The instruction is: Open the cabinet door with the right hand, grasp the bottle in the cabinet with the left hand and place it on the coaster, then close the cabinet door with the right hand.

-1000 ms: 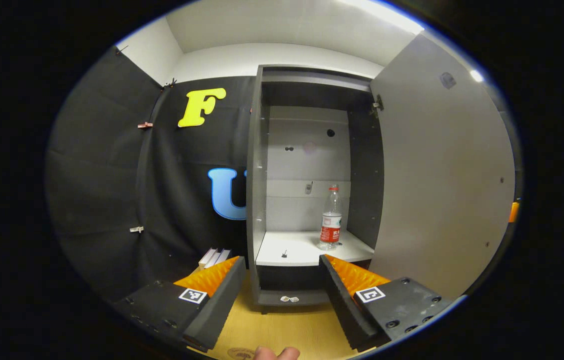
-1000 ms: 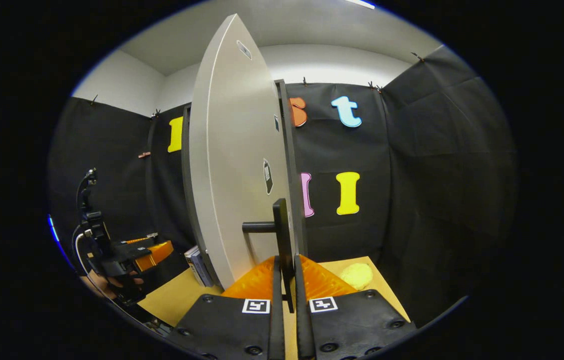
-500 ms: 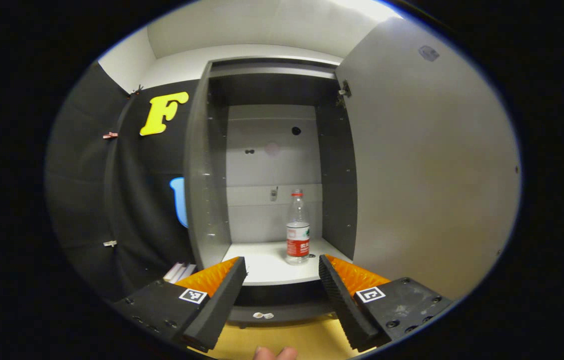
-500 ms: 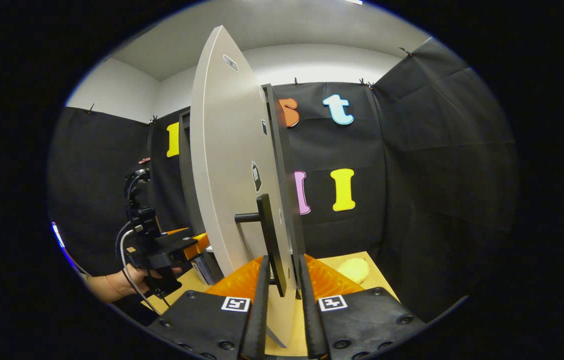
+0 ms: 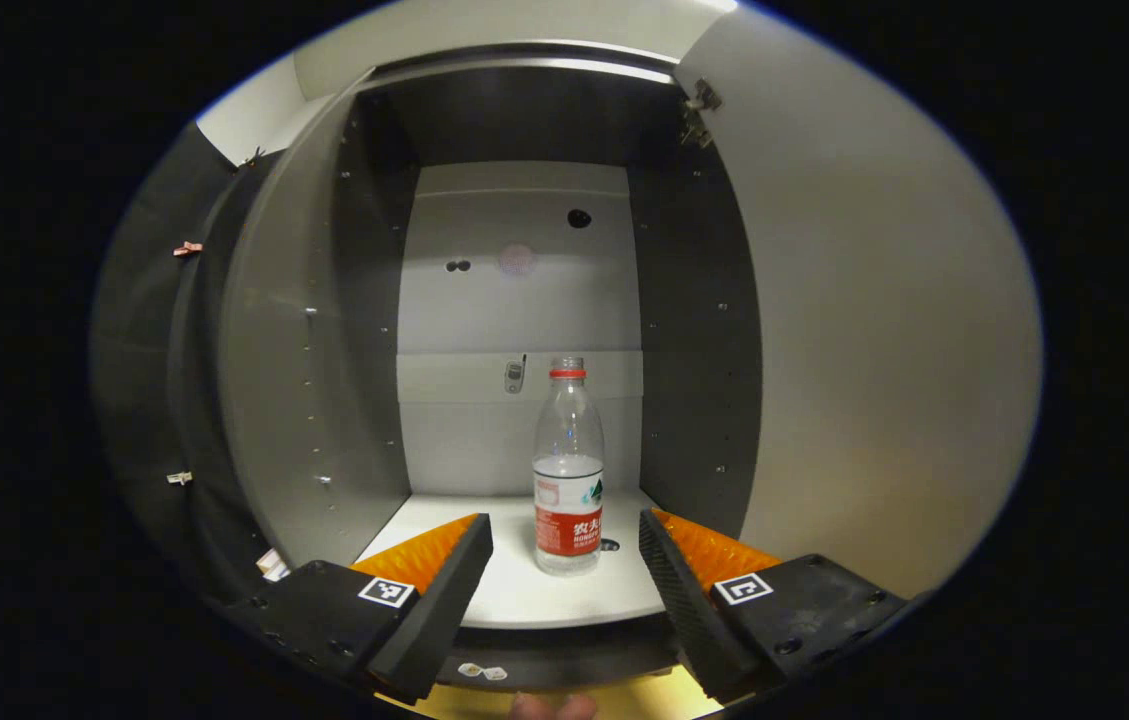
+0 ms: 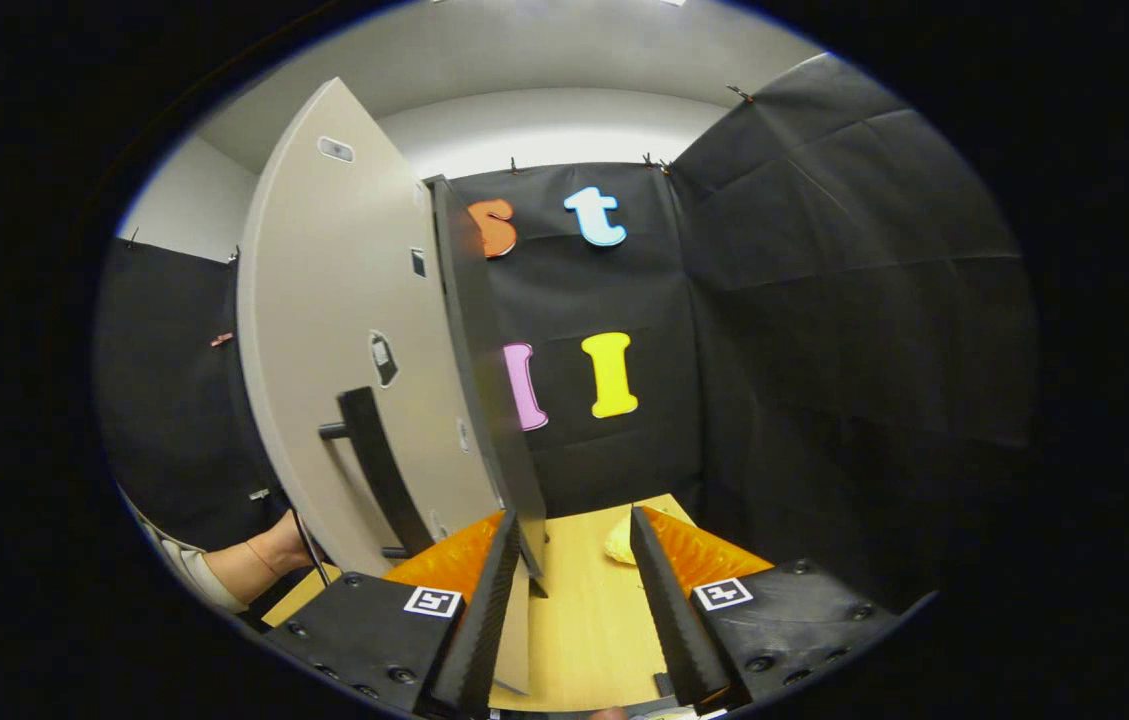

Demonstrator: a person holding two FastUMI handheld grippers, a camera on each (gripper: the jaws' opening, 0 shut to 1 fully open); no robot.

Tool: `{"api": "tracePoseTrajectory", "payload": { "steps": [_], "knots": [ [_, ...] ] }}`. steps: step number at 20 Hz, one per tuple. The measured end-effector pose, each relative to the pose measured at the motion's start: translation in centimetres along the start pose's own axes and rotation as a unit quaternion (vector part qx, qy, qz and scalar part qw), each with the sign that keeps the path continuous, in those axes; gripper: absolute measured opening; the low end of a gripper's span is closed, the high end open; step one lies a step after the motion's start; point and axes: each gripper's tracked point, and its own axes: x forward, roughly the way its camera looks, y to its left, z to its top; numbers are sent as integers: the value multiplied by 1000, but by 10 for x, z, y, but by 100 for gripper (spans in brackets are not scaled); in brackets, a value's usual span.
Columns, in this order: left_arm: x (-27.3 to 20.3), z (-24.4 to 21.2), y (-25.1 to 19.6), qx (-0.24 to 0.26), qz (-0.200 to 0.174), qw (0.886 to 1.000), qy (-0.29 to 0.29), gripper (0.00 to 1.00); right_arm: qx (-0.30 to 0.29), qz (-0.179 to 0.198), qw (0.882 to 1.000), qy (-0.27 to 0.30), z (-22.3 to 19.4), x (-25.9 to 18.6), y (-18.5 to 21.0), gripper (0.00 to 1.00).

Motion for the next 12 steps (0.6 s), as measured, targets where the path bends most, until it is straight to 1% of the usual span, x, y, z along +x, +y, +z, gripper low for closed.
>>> {"api": "tracePoseTrajectory", "payload": {
  "steps": [1, 2, 4, 5, 6, 8, 9, 10, 12],
  "knots": [
    [13, 0, 0, -6, 1, 1000, 0, 93, 1, -6, 1000, -7, 2, 3, -5, 74],
    [25, 1, 2, -14, 4, 1000, -1, 93, 1, -14, 1000, -16, 3, 4, -12, 87],
    [47, 1, 1, -20, 3, 1000, 0, 94, -2, -16, 1000, -24, 3, 10, -20, 99],
    [58, 1, 2, -17, 4, 1000, 1, 93, -9, -23, 1000, -19, 0, 14, -26, 98],
    [69, 0, 4, -11, 9, 1000, 3, 93, -15, -25, 1000, -12, -5, 13, -28, 100],
    [86, -1, 8, -4, 17, 1000, 3, 93, -24, -27, 999, 2, -12, 16, -32, 100],
    [95, -1, 8, -2, 17, 1000, 3, 93, -29, -30, 999, 5, -14, 16, -36, 98],
    [102, 0, 9, 3, 17, 1000, -1, 93, -33, -33, 999, 9, -17, 16, -39, 98],
    [116, 2, 13, 10, 22, 1000, -4, 93, -25, -37, 999, 17, -20, 16, -44, 98]
  ]
}}
